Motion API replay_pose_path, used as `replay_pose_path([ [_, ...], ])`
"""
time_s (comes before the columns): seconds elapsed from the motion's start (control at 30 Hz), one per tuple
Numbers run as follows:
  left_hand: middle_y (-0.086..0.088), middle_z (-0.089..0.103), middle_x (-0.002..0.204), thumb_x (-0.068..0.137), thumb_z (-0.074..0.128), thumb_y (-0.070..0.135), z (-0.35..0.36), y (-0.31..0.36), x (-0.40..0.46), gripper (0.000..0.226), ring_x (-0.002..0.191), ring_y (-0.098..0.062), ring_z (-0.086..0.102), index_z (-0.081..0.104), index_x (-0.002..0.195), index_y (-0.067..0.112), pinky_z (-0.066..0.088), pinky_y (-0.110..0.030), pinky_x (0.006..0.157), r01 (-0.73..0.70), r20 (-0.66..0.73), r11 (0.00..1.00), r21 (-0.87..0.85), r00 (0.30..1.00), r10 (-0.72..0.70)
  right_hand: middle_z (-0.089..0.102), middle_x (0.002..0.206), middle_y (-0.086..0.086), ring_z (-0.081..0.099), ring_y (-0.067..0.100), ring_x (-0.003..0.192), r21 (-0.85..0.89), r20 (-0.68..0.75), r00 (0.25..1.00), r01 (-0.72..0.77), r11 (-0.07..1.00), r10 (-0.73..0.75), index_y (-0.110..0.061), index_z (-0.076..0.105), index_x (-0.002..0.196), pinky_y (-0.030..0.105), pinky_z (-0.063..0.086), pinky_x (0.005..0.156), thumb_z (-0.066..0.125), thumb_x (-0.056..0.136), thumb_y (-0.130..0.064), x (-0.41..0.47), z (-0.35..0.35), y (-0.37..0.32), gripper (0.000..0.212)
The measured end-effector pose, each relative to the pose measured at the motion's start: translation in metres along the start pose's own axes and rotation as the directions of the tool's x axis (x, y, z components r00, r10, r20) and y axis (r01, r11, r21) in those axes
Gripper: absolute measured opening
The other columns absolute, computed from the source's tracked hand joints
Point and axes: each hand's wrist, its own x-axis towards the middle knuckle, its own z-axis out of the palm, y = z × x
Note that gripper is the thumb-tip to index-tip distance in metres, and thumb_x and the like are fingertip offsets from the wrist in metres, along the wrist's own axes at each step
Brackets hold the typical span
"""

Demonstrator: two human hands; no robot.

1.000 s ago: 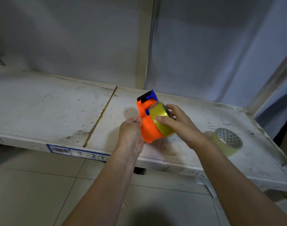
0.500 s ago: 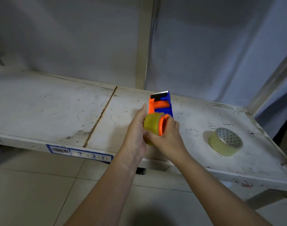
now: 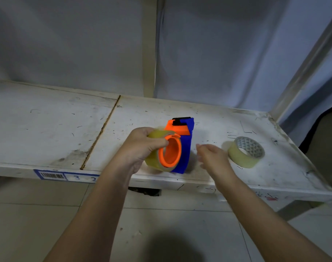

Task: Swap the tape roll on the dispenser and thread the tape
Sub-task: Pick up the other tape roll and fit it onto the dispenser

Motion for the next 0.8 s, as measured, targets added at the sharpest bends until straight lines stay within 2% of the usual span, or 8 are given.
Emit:
replay_pose_path([
  [0.1,-0.011,0.069,0.083,0.069,0.073,0.009,0.005,-0.002,0.001,0.029,0.076,-0.021,0.064,0.069,0.097,0.003,0.051,-0.032,0.071,-0.004,0.031,1.000,0.023,1.000,0.003,0.067,0.098,0.028,0.066,0.033,0.085,0.178,0.244,0.963,-0.161,0.971,0.115,0.003,0.063,0.087,0.033,0.058,0.071,0.049,0.095,-0.014,0.002,0.012,0.006,0.024],
  [0.2,-0.008,0.064,0.111,0.056,0.077,0.025,0.009,-0.006,0.006,0.071,0.100,-0.023,0.063,0.054,0.121,0.009,0.052,-0.036,0.086,0.030,-0.037,0.995,0.098,0.999,-0.026,0.067,0.108,0.027,0.068,0.033,0.096,0.235,0.279,0.955,-0.171,0.957,0.102,0.010,0.062,0.102,0.037,0.058,0.080,0.050,0.094,-0.008,0.001,0.023,0.010,0.023],
  [0.27,-0.007,0.057,0.124,0.053,0.077,0.031,0.010,-0.007,0.008,0.087,0.109,-0.023,0.058,0.043,0.131,0.011,0.050,-0.039,0.093,0.041,-0.073,0.989,0.140,0.997,-0.031,0.067,0.109,0.026,0.068,0.031,0.096,0.298,0.287,0.951,-0.207,0.932,0.119,0.010,0.062,0.102,0.033,0.059,0.075,0.050,0.095,-0.004,0.000,0.026,0.010,0.020],
  [0.4,-0.004,0.059,0.115,0.061,0.081,0.031,0.014,-0.009,0.009,0.068,0.103,-0.019,0.058,0.050,0.118,0.013,0.051,-0.033,0.083,0.018,-0.137,0.980,0.200,0.991,0.010,0.064,0.097,0.025,0.066,0.026,0.075,0.426,0.303,0.936,-0.301,0.853,0.179,0.007,0.058,0.089,0.023,0.059,0.052,0.048,0.094,0.003,-0.007,0.030,0.006,0.012],
  [0.53,0.003,0.062,0.083,0.067,0.080,0.030,0.018,-0.012,0.010,0.032,0.076,-0.012,0.059,0.059,0.087,0.017,0.044,-0.022,0.059,0.001,-0.240,0.991,0.132,0.970,0.031,0.065,0.088,0.024,0.067,0.025,0.066,0.409,0.212,0.958,-0.268,0.872,0.195,0.000,0.057,0.074,0.030,0.061,0.066,0.053,0.092,0.002,-0.006,0.037,0.005,0.019],
  [0.6,0.005,0.064,0.090,0.069,0.079,0.030,0.018,-0.013,0.009,0.043,0.084,-0.012,0.060,0.062,0.104,0.011,0.043,-0.018,0.064,-0.005,-0.248,0.997,0.079,0.969,0.024,0.067,0.080,0.019,0.069,0.024,0.067,0.359,0.144,0.974,-0.217,0.908,0.176,-0.002,0.059,0.070,0.040,0.060,0.079,0.057,0.090,-0.002,-0.003,0.038,0.006,0.020],
  [0.7,-0.009,0.050,0.140,0.077,0.072,0.036,0.020,-0.015,0.008,0.083,0.122,-0.021,0.049,0.032,0.143,0.006,0.037,-0.026,0.087,0.026,-0.265,0.999,0.029,0.964,-0.017,0.067,0.075,0.015,0.070,0.024,0.068,0.339,0.120,0.980,-0.193,0.921,0.162,-0.002,0.059,0.071,0.043,0.059,0.083,0.060,0.089,-0.005,-0.002,0.039,0.008,0.018],
  [0.8,-0.009,0.039,0.149,0.084,0.064,0.035,0.021,-0.016,0.010,0.080,0.131,-0.021,0.040,0.023,0.147,0.009,0.033,-0.026,0.090,-0.037,-0.232,0.990,0.139,0.970,0.069,0.063,0.075,0.016,0.070,0.021,0.064,0.404,0.186,0.968,-0.233,0.884,0.170,-0.005,0.051,0.070,0.034,0.060,0.076,0.059,0.090,-0.005,-0.006,0.040,0.010,0.022],
])
